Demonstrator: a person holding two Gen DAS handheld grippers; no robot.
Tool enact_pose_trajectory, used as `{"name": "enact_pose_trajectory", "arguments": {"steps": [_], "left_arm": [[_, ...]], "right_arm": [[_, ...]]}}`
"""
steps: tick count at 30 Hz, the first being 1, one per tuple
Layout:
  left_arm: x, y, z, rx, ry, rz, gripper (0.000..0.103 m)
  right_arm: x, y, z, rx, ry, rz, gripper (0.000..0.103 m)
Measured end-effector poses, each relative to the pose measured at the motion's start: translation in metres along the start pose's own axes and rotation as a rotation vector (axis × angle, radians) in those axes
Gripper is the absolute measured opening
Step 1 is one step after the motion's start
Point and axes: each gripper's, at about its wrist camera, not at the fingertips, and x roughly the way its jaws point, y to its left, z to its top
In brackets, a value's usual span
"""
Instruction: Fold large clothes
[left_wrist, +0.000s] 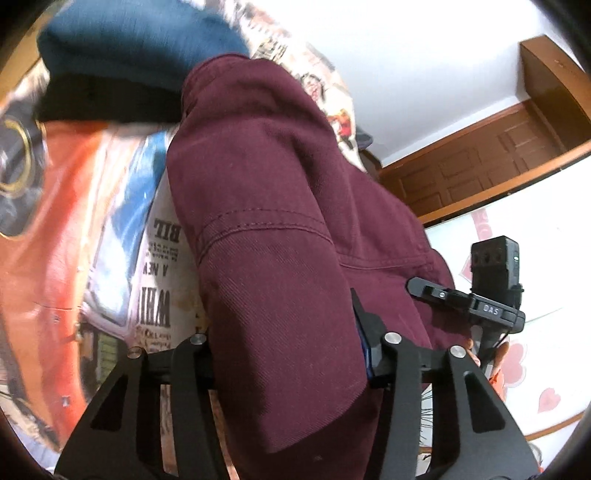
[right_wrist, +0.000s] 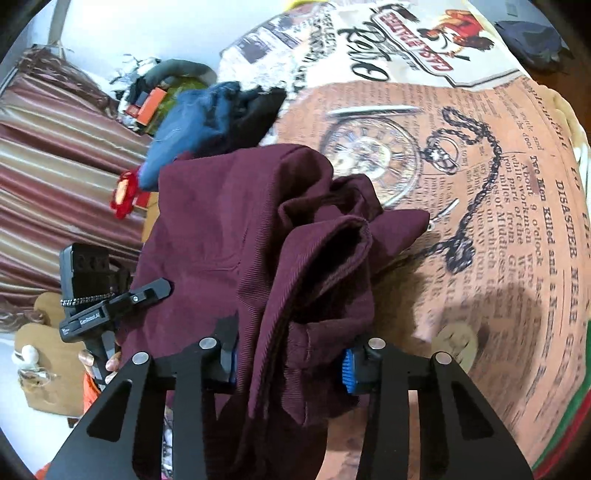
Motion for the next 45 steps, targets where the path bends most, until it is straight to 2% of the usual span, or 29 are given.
{"name": "enact_pose_trajectory", "arguments": {"steps": [6,13,15,20,23,27,30,32,34,35,38,39,41,42,45], "left_arm": [[-0.068,-0.034,0.018,0.1,-0.142,-0.002,0.049],[-0.145,-0.059,0.069,0.187,-0.305,0.019,0.05],[-0.162,-0.05,0.085,0.195,-0.333,0.02,0.05],[-0.183,-0.029,0.156,0.202,-0.395,0.031,0.05],[-0.177,0.003,0.188,0.186,-0.414,0.032,0.05],[-0.153,0.056,0.235,0.134,-0.393,0.047,0.05],[-0.118,0.107,0.26,0.062,-0.35,0.078,0.05],[-0.079,0.155,0.273,-0.02,-0.273,0.12,0.05],[-0.046,0.191,0.272,-0.055,-0.223,0.198,0.057],[-0.034,0.205,0.272,-0.059,-0.208,0.195,0.059],[-0.036,0.216,0.267,-0.071,-0.245,0.137,0.062],[-0.037,0.214,0.265,-0.062,-0.244,0.141,0.063],[-0.041,0.206,0.258,-0.046,-0.233,0.187,0.064],[-0.045,0.202,0.255,-0.048,-0.235,0.215,0.068],[-0.067,0.179,0.241,-0.035,-0.256,0.279,0.069]], "right_arm": [[-0.034,0.055,0.008,-0.089,-0.113,0.042,0.035],[-0.056,0.131,0.057,-0.208,-0.254,0.084,0.035],[-0.056,0.149,0.075,-0.234,-0.286,0.098,0.035],[-0.035,0.184,0.129,-0.272,-0.35,0.129,0.035],[-0.012,0.19,0.155,-0.275,-0.365,0.143,0.035],[0.039,0.178,0.195,-0.241,-0.352,0.159,0.035],[0.095,0.155,0.222,-0.171,-0.286,0.145,0.036],[0.138,0.137,0.234,-0.128,-0.226,0.106,0.035],[0.178,0.115,0.239,-0.081,-0.169,0.062,0.037],[0.194,0.102,0.239,-0.066,-0.169,0.043,0.04],[0.201,0.09,0.236,-0.067,-0.177,0.057,0.048],[0.195,0.093,0.235,-0.082,-0.182,0.055,0.048],[0.186,0.103,0.23,-0.126,-0.174,0.022,0.052],[0.181,0.107,0.226,-0.144,-0.173,-0.003,0.052],[0.156,0.119,0.204,-0.197,-0.199,-0.098,0.053]]}}
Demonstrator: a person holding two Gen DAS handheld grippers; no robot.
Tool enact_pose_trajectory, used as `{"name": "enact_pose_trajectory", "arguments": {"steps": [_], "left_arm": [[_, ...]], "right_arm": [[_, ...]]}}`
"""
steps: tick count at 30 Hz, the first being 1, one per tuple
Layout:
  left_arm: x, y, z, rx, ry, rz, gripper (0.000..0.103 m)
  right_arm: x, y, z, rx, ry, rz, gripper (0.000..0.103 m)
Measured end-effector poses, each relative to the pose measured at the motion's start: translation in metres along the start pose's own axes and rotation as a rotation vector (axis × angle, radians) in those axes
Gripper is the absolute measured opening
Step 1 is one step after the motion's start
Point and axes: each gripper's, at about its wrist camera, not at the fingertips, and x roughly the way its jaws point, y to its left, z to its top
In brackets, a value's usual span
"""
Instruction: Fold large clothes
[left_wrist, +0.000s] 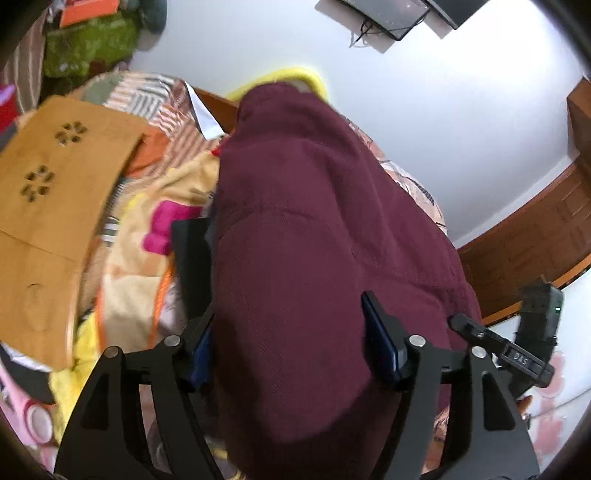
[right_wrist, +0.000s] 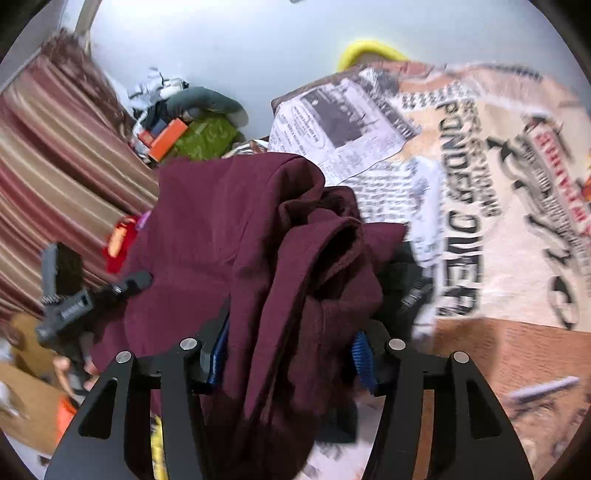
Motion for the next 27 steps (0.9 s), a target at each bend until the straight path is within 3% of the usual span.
{"name": "enact_pose_trajectory", "arguments": {"steps": [5,12,20,25,27], "left_arm": [[-0.057,-0.025,-0.024,0.09,-0.047,0.113,0.069],[-0.16,-0.085,-0.065,0.207,-0.204,0.141,0.069],[-0.29,-0.182,-0.153,0.446,-0.511,0.174,0.069],[-0.333,-0.208,-0.217,0.498,-0.722,0.211,0.077],[-0.34,-0.211,-0.24,0.499,-0.771,0.216,0.077]], "right_arm": [[-0.054,0.013,-0.017,-0.049,-0.057,-0.057,0.053],[-0.16,0.074,-0.043,-0.206,-0.238,-0.096,0.053],[-0.262,0.149,-0.094,-0.352,-0.523,-0.047,0.054],[-0.295,0.177,-0.148,-0.427,-0.674,-0.056,0.054],[-0.302,0.182,-0.171,-0.433,-0.715,-0.049,0.054]]}}
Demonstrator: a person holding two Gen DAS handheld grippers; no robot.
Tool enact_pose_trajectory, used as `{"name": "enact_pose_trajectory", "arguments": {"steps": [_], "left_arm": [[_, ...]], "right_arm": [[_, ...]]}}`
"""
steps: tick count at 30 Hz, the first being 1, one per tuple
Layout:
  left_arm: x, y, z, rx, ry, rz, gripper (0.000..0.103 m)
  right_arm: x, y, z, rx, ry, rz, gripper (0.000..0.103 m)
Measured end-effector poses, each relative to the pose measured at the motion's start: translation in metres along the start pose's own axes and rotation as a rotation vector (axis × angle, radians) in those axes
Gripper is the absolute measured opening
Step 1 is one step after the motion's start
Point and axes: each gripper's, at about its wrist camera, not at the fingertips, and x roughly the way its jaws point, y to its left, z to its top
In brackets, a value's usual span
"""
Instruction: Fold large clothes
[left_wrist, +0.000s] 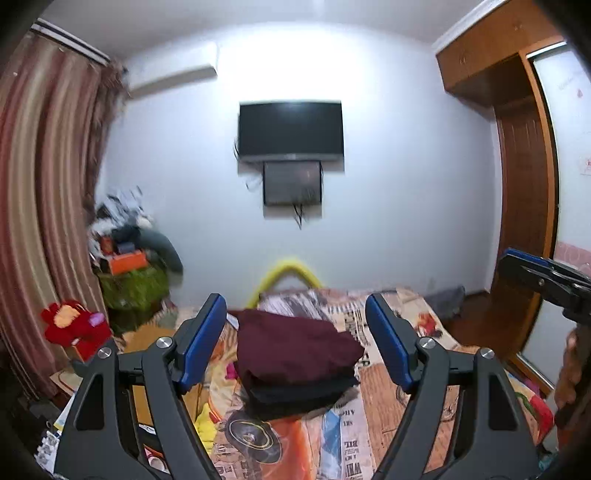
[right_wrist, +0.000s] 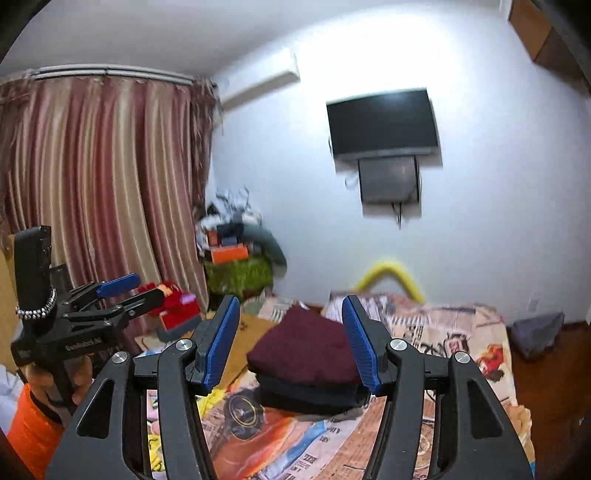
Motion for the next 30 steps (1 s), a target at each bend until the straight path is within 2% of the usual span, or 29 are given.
{"name": "enact_pose_trajectory", "arguments": {"steps": [3,5,9,12,15,19,30], "left_arm": [[-0.025,-0.015,-0.017,0.023,-0.05,0.021,0.077],[-0.04,-0.023,-0.03,0.025,-0.076,0.031,0.078],[-0.054,-0.027,-0.046,-0.026,-0.096,0.063,0.096],[-0.058,-0.024,-0.054,-0.057,-0.089,0.064,0.098],[-0.057,-0.021,-0.057,-0.073,-0.076,0.068,0.099],[-0.055,-0.018,-0.062,-0.093,-0.063,0.06,0.099],[-0.056,-0.028,-0.069,-0.078,-0.06,0.079,0.1]], "right_arm": [[-0.017,0.009,-0.016,0.004,-0.029,0.005,0.059],[-0.021,0.015,-0.025,-0.007,-0.052,-0.026,0.078],[-0.021,0.025,-0.034,-0.069,-0.085,-0.12,0.085],[-0.021,0.029,-0.035,-0.087,-0.088,-0.14,0.103],[-0.023,0.03,-0.034,-0.077,-0.104,-0.158,0.103],[-0.026,0.03,-0.038,-0.06,-0.083,-0.156,0.103],[-0.034,0.017,-0.053,-0.009,-0.041,-0.15,0.103]]}}
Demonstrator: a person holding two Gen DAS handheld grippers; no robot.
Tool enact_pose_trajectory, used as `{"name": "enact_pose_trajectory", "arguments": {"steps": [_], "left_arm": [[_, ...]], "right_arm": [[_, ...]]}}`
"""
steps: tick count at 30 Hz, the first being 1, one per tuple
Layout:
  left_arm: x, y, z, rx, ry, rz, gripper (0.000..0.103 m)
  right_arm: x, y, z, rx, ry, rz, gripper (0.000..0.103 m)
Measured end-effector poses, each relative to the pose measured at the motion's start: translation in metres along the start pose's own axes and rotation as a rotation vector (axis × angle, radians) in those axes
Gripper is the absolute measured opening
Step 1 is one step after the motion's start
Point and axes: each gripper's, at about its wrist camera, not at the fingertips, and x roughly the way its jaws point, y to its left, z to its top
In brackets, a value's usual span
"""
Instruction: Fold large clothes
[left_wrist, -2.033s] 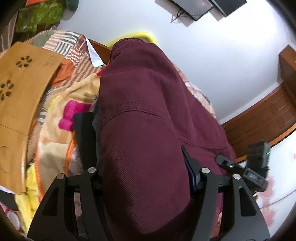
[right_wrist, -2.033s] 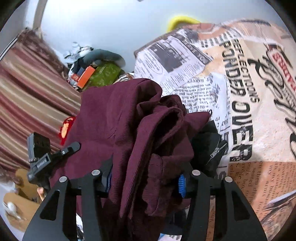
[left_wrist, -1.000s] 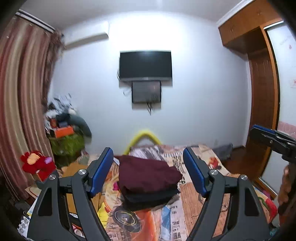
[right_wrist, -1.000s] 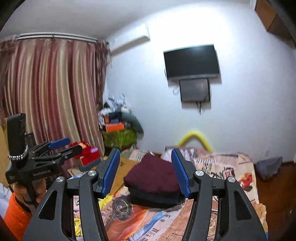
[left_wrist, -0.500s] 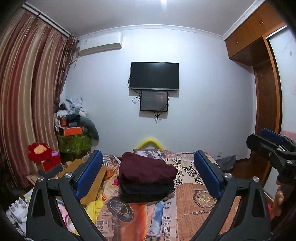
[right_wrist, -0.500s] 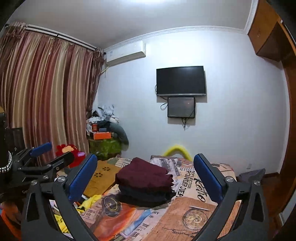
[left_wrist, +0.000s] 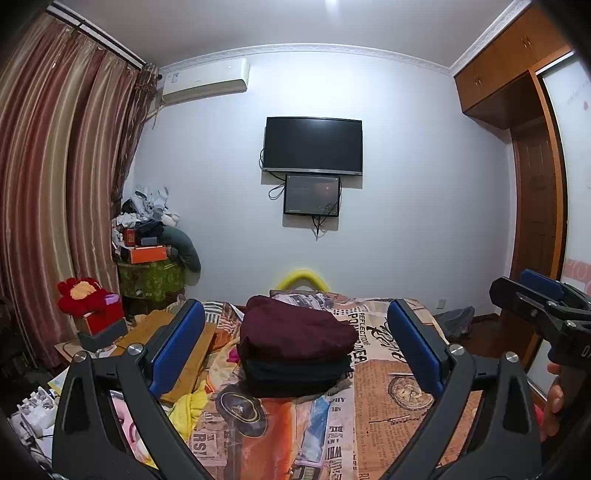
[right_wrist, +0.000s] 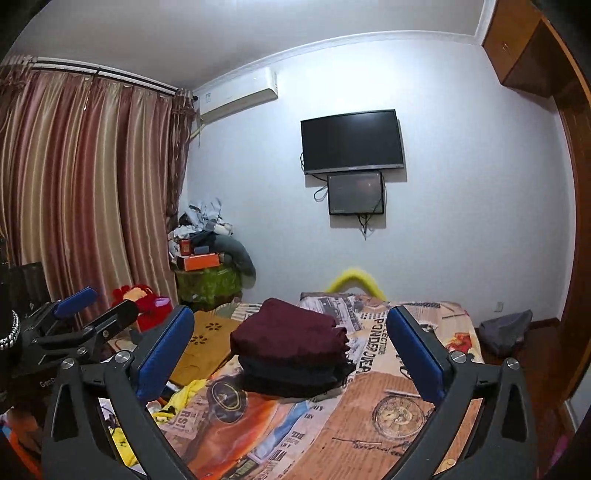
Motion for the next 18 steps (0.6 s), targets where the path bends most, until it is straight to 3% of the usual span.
{"name": "enact_pose_trajectory", "arguments": {"steps": [18], "left_arm": [[0.0048,-0.0038,-0.0057,0.004,0.024,0.007,0.102]], "right_arm": [[-0.0082,-0.0004,0.002,0.005,0.037,-0.003,0.103]]}}
